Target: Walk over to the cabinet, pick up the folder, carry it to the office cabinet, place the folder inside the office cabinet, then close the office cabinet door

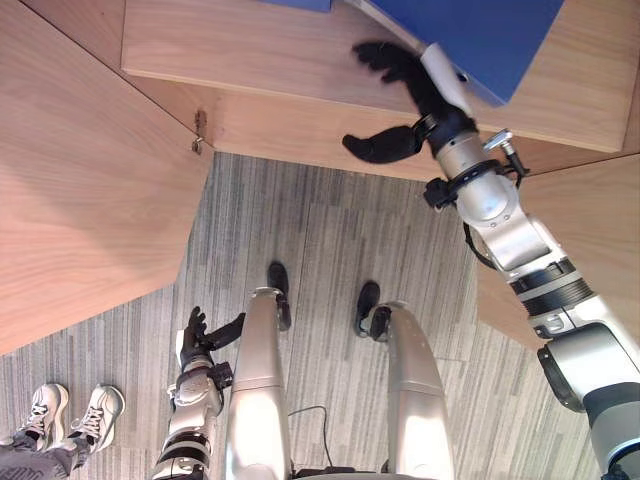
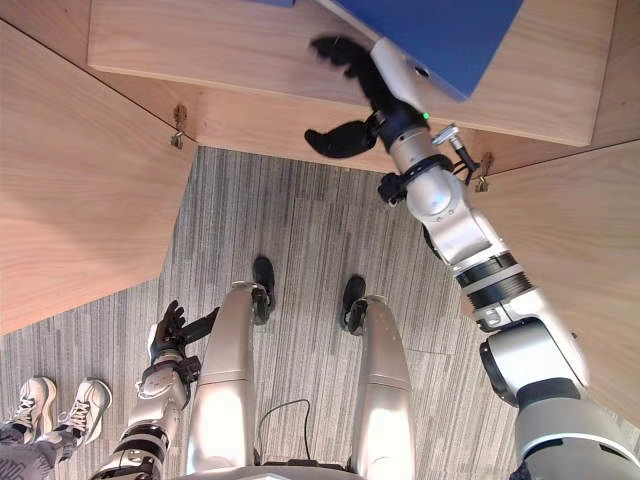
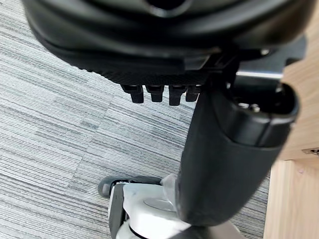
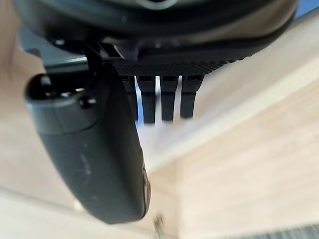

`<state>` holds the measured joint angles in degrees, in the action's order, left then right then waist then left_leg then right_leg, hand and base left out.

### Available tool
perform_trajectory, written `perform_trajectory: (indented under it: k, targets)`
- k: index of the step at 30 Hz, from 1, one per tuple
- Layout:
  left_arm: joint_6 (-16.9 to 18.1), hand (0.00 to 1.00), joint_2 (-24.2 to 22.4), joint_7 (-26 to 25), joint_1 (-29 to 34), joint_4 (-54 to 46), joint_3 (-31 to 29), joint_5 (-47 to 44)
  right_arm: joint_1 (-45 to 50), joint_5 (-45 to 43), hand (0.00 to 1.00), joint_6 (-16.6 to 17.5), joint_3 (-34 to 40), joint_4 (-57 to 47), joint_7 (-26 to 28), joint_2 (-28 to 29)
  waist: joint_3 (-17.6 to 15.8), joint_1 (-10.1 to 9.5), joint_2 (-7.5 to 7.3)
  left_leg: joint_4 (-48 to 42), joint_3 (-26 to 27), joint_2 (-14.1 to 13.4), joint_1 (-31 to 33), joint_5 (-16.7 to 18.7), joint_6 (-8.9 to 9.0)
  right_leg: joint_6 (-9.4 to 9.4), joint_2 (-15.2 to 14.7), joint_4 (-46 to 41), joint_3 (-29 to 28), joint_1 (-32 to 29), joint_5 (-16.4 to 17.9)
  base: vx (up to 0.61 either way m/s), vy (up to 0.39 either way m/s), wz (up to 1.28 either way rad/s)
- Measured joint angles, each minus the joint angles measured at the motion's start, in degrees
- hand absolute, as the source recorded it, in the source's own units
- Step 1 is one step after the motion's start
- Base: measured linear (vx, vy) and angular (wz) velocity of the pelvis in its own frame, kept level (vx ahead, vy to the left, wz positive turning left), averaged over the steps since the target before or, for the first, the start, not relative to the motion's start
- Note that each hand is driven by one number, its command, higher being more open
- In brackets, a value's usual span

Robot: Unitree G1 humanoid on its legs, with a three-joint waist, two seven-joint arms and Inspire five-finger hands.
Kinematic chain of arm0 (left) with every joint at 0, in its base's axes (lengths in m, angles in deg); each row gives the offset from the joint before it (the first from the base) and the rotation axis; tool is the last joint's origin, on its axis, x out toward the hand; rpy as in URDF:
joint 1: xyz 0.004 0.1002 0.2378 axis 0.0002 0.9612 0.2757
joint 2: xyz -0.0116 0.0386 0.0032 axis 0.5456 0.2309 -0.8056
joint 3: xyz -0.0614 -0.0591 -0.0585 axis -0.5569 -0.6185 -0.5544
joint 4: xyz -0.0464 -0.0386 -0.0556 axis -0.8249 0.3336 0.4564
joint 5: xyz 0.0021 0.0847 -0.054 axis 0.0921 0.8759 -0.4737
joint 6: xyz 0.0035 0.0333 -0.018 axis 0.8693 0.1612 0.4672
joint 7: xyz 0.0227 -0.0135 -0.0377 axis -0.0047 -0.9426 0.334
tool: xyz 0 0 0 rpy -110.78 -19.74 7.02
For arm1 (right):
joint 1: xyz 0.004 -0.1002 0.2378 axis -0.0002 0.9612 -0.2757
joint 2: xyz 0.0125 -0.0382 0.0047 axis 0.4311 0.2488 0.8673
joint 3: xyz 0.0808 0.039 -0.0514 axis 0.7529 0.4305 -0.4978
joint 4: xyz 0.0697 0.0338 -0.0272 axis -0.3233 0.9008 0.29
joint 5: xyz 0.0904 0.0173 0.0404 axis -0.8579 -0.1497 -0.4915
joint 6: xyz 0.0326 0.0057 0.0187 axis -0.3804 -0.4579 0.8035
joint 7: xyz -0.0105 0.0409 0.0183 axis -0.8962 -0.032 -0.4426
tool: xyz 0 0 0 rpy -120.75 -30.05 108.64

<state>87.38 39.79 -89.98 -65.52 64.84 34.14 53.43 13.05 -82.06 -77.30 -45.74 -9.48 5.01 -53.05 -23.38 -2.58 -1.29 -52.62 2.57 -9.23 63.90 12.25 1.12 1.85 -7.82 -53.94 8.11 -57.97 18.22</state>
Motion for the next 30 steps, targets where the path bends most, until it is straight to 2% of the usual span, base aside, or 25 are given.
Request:
perform_trajectory:
  k: [8, 14, 20, 25, 30]
  targets:
    - [0.27, 1.00, 0.00, 0.45, 0.00, 0.02, 0.55, -0.25, 0.07, -0.06, 0.00, 0.02, 1.54, 0.28, -0.95, 1.40, 0.00, -0.54, 0.00, 1.45, 1.34, 0.30, -0.88, -0.37, -0.59, 0.13, -0.83, 1.00, 0.01, 0.59, -0.17, 0.00, -0.005, 0.01]
    - [0.40, 1.00, -0.05, 0.43, 0.01, -0.33, 1.28, -0.24, -1.36, 2.48, 0.00, -0.17, 8.89, 1.57, -7.14, 5.81, 0.00, -1.10, 0.01, 2.34, 1.31, 0.70, -1.65, -0.57, -0.83, 0.18, -1.18, 1.71, 0.14, 1.20, -0.18, -0.01, -0.033, 0.02]
    - [0.68, 1.00, -0.35, 0.00, 0.00, -0.61, 1.24, -0.43, -6.35, 8.09, 0.00, -4.13, 13.01, 11.22, -11.28, 9.39, 0.00, -1.32, 0.02, 2.75, 1.02, 0.89, -1.38, -0.69, -0.86, 0.21, -1.20, 2.14, 0.47, 1.13, -0.19, -0.01, -0.035, 0.02]
    - [0.89, 1.00, -0.64, -0.94, -0.25, -0.87, 1.15, -1.53, -9.75, 14.89, 0.00, -6.02, 13.50, 18.38, -12.74, 11.54, 0.01, -1.29, 0.06, 2.72, 0.25, 1.09, -0.35, -0.88, -0.83, 0.20, -1.30, 2.33, 1.25, 0.73, -0.19, -0.02, -0.028, 0.04]
    - [1.37, 1.00, -1.01, -1.97, -0.47, -0.98, 1.15, -2.64, -12.15, 16.35, 0.00, -7.34, 16.98, 22.16, -14.09, 14.22, 0.02, -1.32, 0.07, 2.47, -0.32, 1.55, 0.86, -1.17, -0.80, 0.20, -1.73, 2.00, 1.78, 0.03, -0.18, -0.03, -0.022, 0.06]
